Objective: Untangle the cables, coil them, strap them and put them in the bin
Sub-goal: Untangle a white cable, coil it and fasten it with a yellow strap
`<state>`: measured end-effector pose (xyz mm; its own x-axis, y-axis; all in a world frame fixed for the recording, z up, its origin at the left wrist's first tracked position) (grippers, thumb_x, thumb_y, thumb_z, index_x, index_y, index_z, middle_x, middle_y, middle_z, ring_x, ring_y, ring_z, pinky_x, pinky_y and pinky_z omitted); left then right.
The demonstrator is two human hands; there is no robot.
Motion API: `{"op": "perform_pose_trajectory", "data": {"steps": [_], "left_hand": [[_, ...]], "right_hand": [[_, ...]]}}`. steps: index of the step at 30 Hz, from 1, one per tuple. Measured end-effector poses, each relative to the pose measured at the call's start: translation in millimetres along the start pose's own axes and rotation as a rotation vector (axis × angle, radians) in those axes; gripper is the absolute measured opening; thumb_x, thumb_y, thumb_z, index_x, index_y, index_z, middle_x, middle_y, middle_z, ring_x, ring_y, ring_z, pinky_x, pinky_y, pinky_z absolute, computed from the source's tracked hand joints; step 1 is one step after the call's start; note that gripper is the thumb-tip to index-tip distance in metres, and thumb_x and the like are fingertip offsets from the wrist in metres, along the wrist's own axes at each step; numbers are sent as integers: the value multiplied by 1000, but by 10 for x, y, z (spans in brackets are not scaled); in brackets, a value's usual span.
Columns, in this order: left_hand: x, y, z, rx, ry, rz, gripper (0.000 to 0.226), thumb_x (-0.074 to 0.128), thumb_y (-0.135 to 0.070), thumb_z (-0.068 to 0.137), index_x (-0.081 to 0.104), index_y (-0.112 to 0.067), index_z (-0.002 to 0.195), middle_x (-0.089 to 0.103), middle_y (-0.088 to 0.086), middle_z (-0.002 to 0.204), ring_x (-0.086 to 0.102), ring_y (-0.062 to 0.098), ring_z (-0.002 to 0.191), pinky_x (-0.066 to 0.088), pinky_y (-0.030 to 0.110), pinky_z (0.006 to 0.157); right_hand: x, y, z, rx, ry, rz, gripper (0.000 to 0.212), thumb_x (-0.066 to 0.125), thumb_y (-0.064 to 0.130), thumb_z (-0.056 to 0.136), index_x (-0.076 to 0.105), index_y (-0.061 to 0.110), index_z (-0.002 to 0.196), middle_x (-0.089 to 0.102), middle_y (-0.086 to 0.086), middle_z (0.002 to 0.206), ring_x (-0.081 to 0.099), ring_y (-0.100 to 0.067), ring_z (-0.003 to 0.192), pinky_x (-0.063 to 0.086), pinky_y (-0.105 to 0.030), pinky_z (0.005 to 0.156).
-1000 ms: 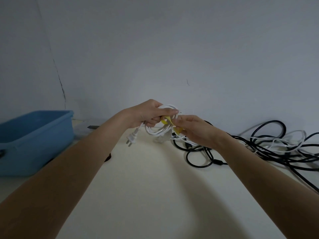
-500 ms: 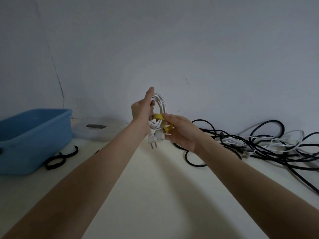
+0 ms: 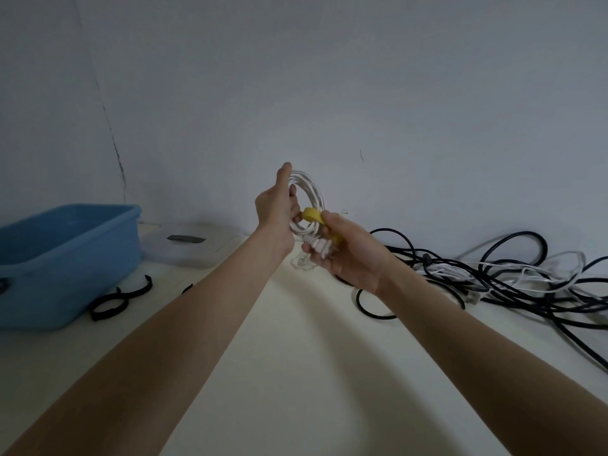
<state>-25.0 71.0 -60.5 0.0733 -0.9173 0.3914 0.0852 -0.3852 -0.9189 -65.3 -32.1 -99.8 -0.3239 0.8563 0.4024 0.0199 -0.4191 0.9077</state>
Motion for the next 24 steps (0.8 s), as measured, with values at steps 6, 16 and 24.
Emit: {"op": "perform_pose_trajectory", "data": {"steps": [6,16,24], "left_hand": [[-58,127,-11,-273,551,319,44,64,-52,75,67,-9,84,68,5,79,67,16,67,57,29,73],[-65,224,-249,-242,956,1029,15,65,-23,86,62,-17,99,56,-8,75,51,2,58,46,14,56],[114,323,-355,57,1010,1217,14,68,-27,85,63,-17,77,55,-8,59,47,0,49,35,17,54]], "right_hand": [[-245,254,-61,172,-20,-347,14,55,21,91,50,8,90,57,-9,77,59,-15,54,48,-20,50],[-145,413,-147,421,267,-903,24,59,23,84,48,9,68,55,-5,68,58,-16,56,42,-17,47],[-307,348,-178,465,191,-865,17,55,21,91,58,10,78,62,-2,69,60,-14,61,52,-19,56]]}}
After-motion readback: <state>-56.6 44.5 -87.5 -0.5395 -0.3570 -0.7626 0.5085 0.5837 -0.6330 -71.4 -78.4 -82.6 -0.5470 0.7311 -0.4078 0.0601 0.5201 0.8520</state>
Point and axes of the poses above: each hand's wrist, its own z-axis towards the middle knuckle, its own x-axis out of the palm, y = z × x, the point moved 6 cm from there along z, towards the middle knuckle
